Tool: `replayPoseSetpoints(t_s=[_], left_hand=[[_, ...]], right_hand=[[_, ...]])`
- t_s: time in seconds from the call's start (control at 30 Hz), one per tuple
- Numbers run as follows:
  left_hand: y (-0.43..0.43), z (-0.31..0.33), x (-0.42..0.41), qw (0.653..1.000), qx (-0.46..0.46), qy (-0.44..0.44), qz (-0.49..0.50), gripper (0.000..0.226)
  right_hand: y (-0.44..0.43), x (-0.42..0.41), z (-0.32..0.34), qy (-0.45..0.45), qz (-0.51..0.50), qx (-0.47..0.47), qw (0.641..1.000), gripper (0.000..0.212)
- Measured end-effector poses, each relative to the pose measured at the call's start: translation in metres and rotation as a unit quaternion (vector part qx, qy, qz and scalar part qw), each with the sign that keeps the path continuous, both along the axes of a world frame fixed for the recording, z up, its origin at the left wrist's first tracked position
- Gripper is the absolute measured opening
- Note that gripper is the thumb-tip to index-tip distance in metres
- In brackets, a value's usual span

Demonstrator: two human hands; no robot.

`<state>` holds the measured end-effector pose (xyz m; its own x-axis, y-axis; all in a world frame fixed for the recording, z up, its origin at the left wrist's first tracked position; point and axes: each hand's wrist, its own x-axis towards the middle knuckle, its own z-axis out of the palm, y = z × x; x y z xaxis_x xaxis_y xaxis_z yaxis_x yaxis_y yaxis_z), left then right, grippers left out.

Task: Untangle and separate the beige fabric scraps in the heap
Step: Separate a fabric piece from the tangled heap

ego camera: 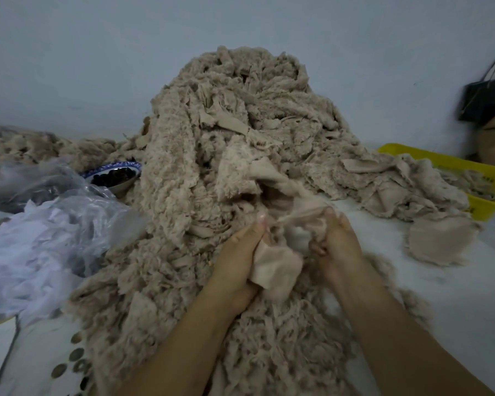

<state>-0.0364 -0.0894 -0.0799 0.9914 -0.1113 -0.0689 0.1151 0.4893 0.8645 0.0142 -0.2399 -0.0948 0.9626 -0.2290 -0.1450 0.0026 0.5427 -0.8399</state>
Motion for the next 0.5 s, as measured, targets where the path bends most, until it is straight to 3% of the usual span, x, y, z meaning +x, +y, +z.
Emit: replayPoseSetpoints(t_s=[0.1, 0.17, 0.2, 0.23, 0.37, 0.43, 0.5], left_hand=[[0.016, 0.002, 0.004, 0.998, -0.058, 0.024, -0.005, 0.037], [0.024, 0.000, 0.008, 0.990, -0.130, 0.048, 0.010, 0.046], [0.028, 0.001, 0.010, 0.983, -0.176, 0.053, 0.014, 0.074], [0.033, -0.001, 0.013, 0.976, -0.211, 0.049, 0.030, 0.048], [0.055, -0.005, 0.019, 0.948, -0.282, 0.038, 0.142, 0.028], [0.057, -0.006, 0.024, 0.947, -0.266, 0.004, 0.178, 0.029], [0.047, -0.006, 0.023, 0.971, -0.159, -0.014, 0.176, 0.039]], right_hand=[[-0.011, 0.006, -0.001, -0.010, 0.004, 0.064, 0.998, 0.018], [-0.005, 0.004, -0.003, -0.001, 0.054, 0.119, 0.991, 0.019], [-0.001, 0.003, -0.003, 0.002, 0.080, 0.133, 0.988, 0.024], [-0.001, 0.002, -0.002, 0.003, 0.091, 0.152, 0.984, 0.029], [-0.019, 0.003, 0.003, -0.004, -0.030, 0.254, 0.967, 0.022], [-0.013, 0.001, 0.004, -0.009, -0.017, 0.176, 0.984, 0.018], [0.002, -0.005, 0.001, -0.011, 0.019, -0.091, 0.996, 0.015]])
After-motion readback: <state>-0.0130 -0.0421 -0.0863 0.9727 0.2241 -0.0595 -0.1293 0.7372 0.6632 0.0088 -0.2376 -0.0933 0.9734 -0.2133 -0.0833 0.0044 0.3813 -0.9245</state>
